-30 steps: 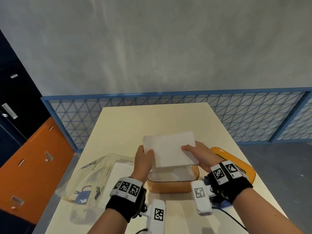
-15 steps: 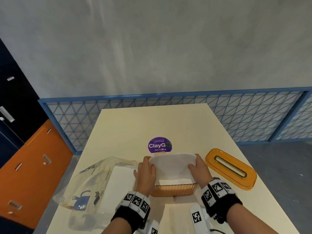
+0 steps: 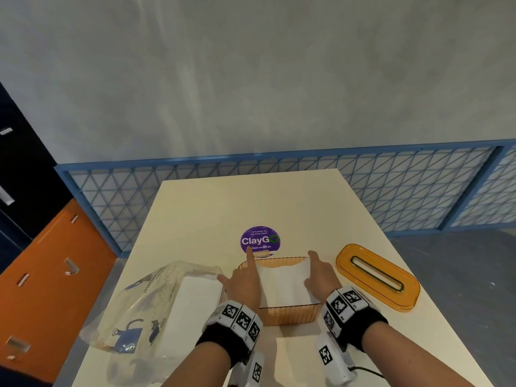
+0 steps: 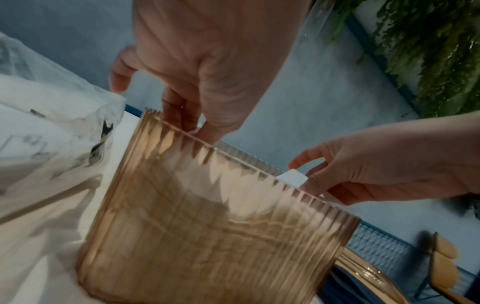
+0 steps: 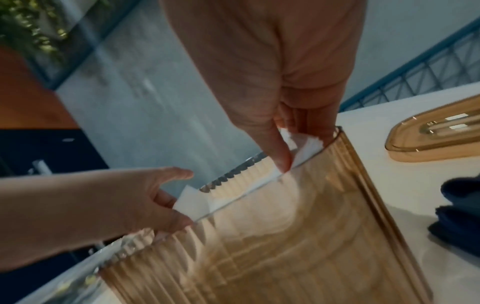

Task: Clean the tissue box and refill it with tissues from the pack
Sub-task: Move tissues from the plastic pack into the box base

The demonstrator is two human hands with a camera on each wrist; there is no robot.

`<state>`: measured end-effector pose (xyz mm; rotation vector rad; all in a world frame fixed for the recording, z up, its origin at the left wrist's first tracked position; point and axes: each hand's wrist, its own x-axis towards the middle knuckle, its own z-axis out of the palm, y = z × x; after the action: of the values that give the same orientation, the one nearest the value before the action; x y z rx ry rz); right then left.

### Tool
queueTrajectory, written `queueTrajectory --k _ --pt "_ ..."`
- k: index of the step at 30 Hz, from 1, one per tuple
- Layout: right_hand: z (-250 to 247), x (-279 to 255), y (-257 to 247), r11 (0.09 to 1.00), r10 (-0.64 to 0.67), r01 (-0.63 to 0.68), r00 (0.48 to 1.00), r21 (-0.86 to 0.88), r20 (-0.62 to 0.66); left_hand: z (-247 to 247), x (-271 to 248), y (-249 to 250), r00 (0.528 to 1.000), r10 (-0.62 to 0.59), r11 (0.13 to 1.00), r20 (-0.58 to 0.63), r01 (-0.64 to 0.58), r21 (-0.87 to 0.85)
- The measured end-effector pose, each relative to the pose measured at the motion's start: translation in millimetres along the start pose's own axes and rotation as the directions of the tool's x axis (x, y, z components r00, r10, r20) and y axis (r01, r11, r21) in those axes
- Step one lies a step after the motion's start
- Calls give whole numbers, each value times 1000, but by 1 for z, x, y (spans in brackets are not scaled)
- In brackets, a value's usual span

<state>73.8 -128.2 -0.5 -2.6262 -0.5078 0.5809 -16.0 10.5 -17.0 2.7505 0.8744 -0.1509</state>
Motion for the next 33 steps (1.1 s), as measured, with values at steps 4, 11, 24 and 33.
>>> queueTrajectory --k 4,11,24,33 --pt "2 -9 -1 950 -180 160 982 -267 -51 0 1 4 992 48 990 -114 -33 135" --pt "-1 -7 -3 810 -232 321 944 -492 234 -1 8 13 924 293 922 246 -341 181" --pt "-7 -2 2 854 -211 256 966 -453 149 -16 7 7 952 239 964 192 -256 68" --pt "-13 5 35 998 -64 64 996 -7 60 -6 -11 -87 940 -293 944 -175 255 -208"
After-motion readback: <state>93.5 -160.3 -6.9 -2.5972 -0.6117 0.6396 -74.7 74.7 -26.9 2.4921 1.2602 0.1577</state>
